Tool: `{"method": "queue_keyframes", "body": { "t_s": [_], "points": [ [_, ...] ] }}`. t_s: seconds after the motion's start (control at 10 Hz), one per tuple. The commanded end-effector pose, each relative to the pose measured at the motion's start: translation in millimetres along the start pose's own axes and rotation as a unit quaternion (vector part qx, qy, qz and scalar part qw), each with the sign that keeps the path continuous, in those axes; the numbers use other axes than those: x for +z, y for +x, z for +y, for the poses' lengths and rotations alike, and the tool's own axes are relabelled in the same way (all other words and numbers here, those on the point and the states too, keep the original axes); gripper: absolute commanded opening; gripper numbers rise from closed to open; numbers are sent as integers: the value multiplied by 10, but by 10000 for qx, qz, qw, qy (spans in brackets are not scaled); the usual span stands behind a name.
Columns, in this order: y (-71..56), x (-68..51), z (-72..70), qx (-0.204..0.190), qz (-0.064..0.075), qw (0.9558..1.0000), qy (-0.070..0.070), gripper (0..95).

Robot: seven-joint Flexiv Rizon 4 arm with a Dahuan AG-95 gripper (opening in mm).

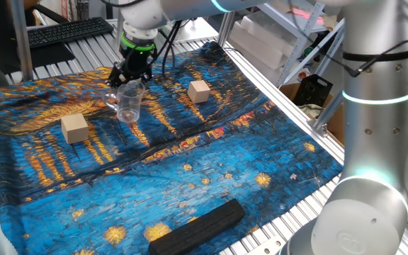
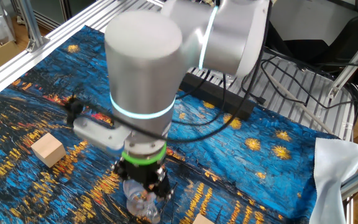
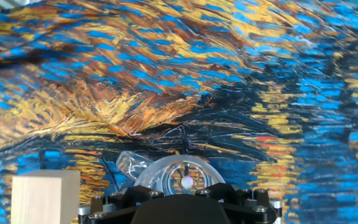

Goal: Pick up the cup

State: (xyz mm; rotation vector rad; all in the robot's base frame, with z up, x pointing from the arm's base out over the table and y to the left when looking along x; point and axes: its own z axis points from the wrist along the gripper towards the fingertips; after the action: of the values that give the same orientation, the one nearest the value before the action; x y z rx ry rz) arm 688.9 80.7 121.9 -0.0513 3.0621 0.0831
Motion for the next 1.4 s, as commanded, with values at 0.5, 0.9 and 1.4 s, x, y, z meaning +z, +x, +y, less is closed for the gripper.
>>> {"method": "queue_keyframes", "body": {
  "t_s": [0.5,0.9,1.4],
  "points": [
    [410,-658,-172,-232,13,9997,-75,0],
    [704,-1006,-226,-309,22,9994,-140,0],
    [826,-1417,-281,-414,37,9990,-164,0]
  ]
}}
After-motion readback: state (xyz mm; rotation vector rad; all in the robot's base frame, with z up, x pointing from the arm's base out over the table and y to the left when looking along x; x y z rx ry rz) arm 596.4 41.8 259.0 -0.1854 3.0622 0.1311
